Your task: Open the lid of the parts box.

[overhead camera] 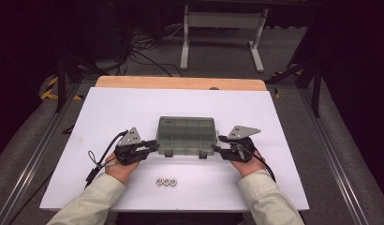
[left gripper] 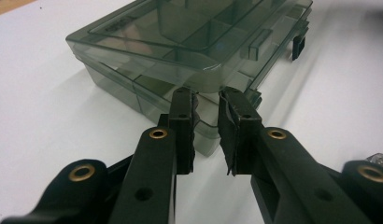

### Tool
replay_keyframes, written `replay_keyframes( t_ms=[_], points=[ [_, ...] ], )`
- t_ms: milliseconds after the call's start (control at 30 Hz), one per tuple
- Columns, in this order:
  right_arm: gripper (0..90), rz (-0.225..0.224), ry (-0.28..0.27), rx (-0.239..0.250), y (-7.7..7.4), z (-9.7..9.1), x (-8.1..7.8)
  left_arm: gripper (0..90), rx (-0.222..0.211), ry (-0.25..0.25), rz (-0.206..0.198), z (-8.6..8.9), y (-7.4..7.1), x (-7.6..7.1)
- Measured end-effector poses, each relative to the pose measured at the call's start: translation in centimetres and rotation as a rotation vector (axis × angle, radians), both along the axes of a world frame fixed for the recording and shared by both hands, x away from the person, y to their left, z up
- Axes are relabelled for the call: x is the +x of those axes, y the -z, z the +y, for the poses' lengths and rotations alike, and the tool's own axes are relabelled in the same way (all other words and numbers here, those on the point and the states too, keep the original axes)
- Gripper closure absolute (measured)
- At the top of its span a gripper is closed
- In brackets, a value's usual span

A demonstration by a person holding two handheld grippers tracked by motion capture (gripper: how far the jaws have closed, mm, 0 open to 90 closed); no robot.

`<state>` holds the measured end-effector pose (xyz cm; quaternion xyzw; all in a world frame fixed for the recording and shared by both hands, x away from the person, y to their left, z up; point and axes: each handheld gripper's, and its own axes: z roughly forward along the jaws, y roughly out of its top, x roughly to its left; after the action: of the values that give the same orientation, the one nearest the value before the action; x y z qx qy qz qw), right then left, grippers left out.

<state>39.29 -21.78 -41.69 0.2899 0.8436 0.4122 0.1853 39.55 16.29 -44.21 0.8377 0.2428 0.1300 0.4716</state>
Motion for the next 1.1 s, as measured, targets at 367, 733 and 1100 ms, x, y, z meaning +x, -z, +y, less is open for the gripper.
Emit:
replay_keyframes(
  t_ms=[367, 733, 1100],
  points=[
    [47.8, -0.061, 0.019, 0.017, -1.8, 0.3, 0.8, 71.4, -0.021, 0.059, 0.024, -0.5, 0.2, 0.0],
    [44.9, -0.106, 0.027, 0.029, -3.2, 0.9, 2.3, 66.1, -0.004, 0.11, 0.061, -1.5, 0.5, 0.2],
    [51.3, -0.127, 0.004, 0.053, -4.8, 1.0, 3.8, 64.9, -0.004, 0.112, 0.06, -1.5, 0.6, 0.1]
  ],
)
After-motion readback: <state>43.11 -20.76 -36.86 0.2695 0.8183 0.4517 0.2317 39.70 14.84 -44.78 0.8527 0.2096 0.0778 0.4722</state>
